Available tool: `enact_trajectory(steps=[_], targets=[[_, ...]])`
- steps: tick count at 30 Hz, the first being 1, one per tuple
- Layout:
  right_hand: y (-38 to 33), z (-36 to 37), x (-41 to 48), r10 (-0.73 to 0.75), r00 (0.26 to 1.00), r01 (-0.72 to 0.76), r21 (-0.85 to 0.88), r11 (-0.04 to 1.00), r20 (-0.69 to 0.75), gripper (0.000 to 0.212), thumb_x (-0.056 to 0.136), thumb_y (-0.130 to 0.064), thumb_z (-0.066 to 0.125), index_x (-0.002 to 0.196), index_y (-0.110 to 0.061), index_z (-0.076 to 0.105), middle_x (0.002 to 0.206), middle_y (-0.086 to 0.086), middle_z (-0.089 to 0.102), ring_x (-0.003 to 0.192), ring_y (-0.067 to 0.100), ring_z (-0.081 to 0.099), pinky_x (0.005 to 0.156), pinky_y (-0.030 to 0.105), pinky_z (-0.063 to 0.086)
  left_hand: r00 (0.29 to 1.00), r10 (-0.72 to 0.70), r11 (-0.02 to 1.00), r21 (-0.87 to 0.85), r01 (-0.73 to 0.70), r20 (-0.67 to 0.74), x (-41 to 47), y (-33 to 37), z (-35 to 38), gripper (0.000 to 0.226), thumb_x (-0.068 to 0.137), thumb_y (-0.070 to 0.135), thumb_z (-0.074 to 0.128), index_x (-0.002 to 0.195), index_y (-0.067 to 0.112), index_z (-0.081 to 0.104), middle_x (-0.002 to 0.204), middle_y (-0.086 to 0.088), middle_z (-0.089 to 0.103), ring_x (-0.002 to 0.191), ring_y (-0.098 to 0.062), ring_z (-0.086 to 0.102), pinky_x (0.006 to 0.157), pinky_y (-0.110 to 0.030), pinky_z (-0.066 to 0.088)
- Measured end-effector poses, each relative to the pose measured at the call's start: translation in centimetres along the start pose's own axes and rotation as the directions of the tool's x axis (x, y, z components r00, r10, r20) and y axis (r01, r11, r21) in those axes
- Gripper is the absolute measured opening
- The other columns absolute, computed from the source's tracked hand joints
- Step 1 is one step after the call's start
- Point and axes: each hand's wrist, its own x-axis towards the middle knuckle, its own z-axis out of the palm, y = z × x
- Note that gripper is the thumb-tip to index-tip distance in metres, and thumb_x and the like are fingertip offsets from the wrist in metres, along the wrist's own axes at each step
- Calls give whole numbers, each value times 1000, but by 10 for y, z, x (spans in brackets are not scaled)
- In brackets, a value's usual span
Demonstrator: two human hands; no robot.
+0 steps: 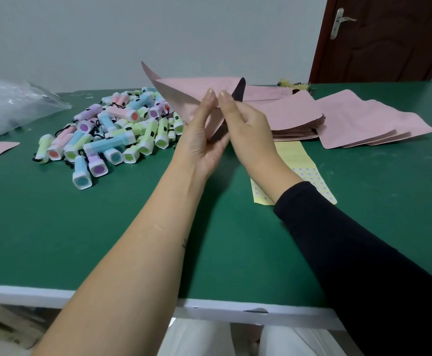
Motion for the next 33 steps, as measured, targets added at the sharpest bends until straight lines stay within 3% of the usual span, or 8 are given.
enact_trajectory(steps=[6, 9, 13, 18, 21, 23, 27, 33], targets=[[4, -8, 5, 182, 966, -160, 129, 979, -186, 13, 86, -36, 70, 82, -24, 65, 118, 4, 56, 94, 1, 58, 82, 14, 46, 1000, 20, 996, 86, -22, 18, 3, -4, -1, 22, 95, 27, 62, 96, 4, 65, 101, -17, 67, 93, -27, 67, 102, -45, 49], [2, -8, 7, 328, 945, -313, 240, 919, -21, 22, 89, -38, 63, 73, -24, 65, 88, -5, 72, 74, 4, 64, 76, 23, 53, 1000, 21, 982, 189, -19, -6, 4, -9, -1, 28, 94, 32, 63, 74, 14, 66, 77, -6, 67, 82, -19, 65, 102, -41, 47], [0, -3, 3, 379, 915, -404, 308, 862, 139, 24, 93, -37, 59, 82, -18, 68, 77, 4, 62, 75, 19, 56, 87, 44, 52, 999, -5, 958, 288, 18, -44, 1, -11, -1, 19, 91, 38, 65, 82, 23, 59, 68, 4, 61, 59, -11, 59, 65, -29, 40], [7, -10, 9, 353, 934, -343, 382, 858, 46, 14, 95, -14, 55, 85, -9, 64, 85, 13, 57, 80, 22, 54, 83, 44, 54, 998, -55, 954, 292, 62, -33, 3, -7, -4, 35, 88, 42, 65, 115, 20, 55, 88, 4, 72, 88, -10, 68, 104, -40, 33], [14, -24, 18, 181, 974, -173, 68, 982, -133, 21, 92, -9, 50, 72, -2, 50, 85, 9, 50, 72, 17, 41, 66, 29, 34, 989, -51, 989, 132, 70, -139, 7, 13, -12, 49, 87, 52, 64, 121, 18, 55, 103, -4, 69, 102, -19, 63, 99, -50, 39], [20, -35, 20, 32, 988, -47, -94, 995, -149, 27, 93, -7, 46, 72, 8, 53, 111, 3, 55, 79, 6, 44, 68, 21, 37, 957, -31, 998, 51, 48, -287, 11, 34, -27, 61, 88, 50, 63, 135, 16, 45, 115, -6, 61, 109, -22, 61, 99, -53, 38], [27, -49, 18, -223, 969, 194, -234, 953, -104, 32, 94, 0, 41, 63, -4, 45, 122, 1, 48, 86, -31, 37, 74, -4, 29, 900, -93, 973, 152, 173, -425, 9, 53, -53, 24, 89, 21, 60, 112, 17, 62, 94, 3, 67, 92, -14, 66, 80, -34, 45], [28, -54, 18, -331, 942, 299, -316, 900, -51, 27, 89, -2, 36, 67, 3, 51, 127, 16, 56, 96, -7, 42, 83, 4, 34, 859, -35, 875, 400, 274, -511, 11, 51, -56, 10, 90, 27, 69, 85, 23, 61, 75, 7, 69, 69, -9, 61, 61, -22, 46]])
